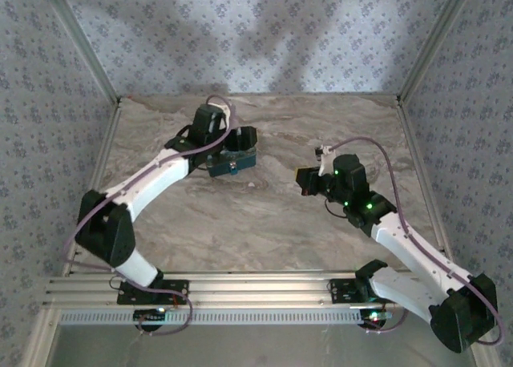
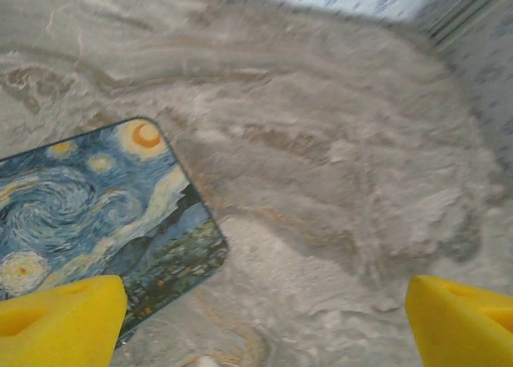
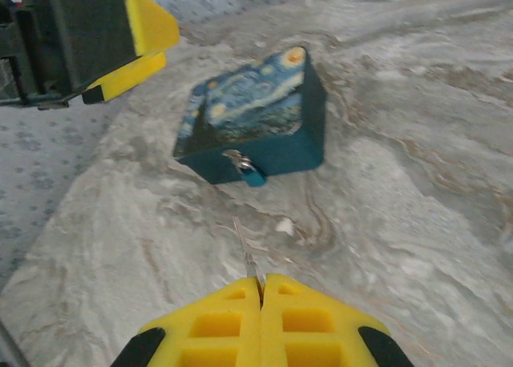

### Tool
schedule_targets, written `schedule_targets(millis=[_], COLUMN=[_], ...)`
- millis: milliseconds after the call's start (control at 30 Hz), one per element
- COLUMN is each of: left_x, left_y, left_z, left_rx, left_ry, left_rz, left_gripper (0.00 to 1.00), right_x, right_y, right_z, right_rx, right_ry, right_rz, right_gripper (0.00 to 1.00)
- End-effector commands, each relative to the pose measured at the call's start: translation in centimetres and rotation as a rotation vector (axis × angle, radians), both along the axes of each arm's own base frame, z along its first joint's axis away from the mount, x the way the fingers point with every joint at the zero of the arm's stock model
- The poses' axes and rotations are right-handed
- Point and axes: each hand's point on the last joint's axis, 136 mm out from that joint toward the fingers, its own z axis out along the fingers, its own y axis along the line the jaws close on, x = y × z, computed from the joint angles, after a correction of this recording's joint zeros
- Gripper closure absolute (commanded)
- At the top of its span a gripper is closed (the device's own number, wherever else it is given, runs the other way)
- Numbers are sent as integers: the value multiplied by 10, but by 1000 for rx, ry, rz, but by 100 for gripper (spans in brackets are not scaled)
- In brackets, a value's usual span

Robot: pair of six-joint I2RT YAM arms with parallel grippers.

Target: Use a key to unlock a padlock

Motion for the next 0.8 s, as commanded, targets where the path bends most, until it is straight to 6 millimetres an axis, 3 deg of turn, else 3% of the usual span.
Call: schedule_targets(millis=[0,333,767], left_x=[13,54,65], left_y=[1,-24,-39], left_z=[-11,-63,-93], left_rx=[95,193,224], left_ry=[31,143,216], left_rz=[1,-32,-76], left_gripper=[10,8,7], right_x=[-1,-3,-3], right_y=[-20,-41,-50], right_z=[-11,-35,-41], right_rx=[-88,-112,-93], right_ry=[26,122,154], right_rz=[-67,-132,-159], right_gripper=[100,100,100])
